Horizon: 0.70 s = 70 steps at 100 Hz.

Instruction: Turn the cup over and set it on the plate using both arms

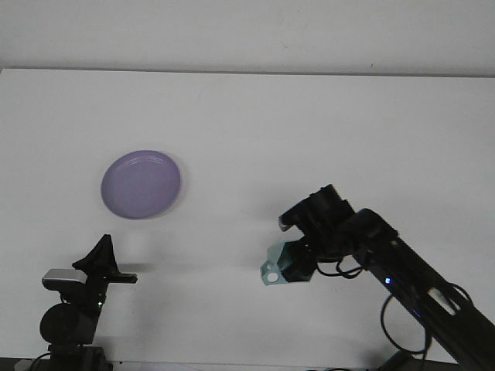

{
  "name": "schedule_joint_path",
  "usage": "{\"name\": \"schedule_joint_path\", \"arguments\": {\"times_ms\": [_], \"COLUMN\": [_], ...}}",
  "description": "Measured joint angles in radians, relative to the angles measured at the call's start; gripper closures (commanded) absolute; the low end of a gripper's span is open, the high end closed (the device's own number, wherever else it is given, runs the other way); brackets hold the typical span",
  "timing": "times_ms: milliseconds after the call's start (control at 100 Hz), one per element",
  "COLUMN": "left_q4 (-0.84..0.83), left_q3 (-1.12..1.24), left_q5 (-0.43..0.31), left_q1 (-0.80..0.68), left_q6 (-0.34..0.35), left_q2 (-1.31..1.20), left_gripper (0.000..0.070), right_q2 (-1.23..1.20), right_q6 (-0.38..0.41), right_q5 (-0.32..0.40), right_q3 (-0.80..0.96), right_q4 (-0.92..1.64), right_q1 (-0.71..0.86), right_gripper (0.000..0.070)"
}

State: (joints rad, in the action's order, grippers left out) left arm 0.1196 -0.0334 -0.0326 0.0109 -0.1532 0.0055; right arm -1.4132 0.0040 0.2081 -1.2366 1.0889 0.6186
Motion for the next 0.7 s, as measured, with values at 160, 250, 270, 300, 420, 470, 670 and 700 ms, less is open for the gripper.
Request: {"name": "schedule_joint_path", "arguments": {"times_ms": [160, 250, 270, 300, 420, 470, 670, 700], "left_q4": [0.0, 0.0, 0.0, 0.0, 0.0, 0.0, 0.0, 0.0], "left_q3": [0.0, 0.0, 0.0, 0.0, 0.0, 0.0, 0.0, 0.0], "left_q5": [0.0, 0.0, 0.0, 0.0, 0.0, 0.0, 0.0, 0.0], "left_q1": [0.0, 0.0, 0.0, 0.0, 0.0, 0.0, 0.0, 0.0], "left_q6": [-0.006, -0.008, -0.008, -0.011, -0.015, -0.015, -0.015, -0.015], "left_q2": [0.0, 0.0, 0.0, 0.0, 0.0, 0.0, 0.0, 0.0], "left_gripper": [0.0688, 0.0688, 0.0688, 0.0688, 0.0688, 0.0688, 0.0688, 0.0688], "right_q2": [-0.156, -0.228, -0.241, -0.257, -0.297, -0.305, -0.357, -0.362], "right_q6": [-0.004, -0.015, -0.016, -0.023, -0.04, -0.05, -0.08, -0.082], "right_q5": [-0.002, -0.003, -0.004, -0.007, -0.031, -0.039, -0.055, -0.055], "right_q3": [-0.09, -0.145, -0.155, -0.166, -0.195, -0.195, -0.195, -0.195], "right_q4": [0.051, 0.086, 0.09, 0.092, 0.118, 0.129, 0.167, 0.167], "right_q1": [0.037, 0.043, 0.043, 0.046, 0.057, 0.063, 0.071, 0.072], "right_gripper": [0.0699, 0.0699, 0.0699, 0.0699, 0.0699, 0.0699, 0.0699, 0.0699]}}
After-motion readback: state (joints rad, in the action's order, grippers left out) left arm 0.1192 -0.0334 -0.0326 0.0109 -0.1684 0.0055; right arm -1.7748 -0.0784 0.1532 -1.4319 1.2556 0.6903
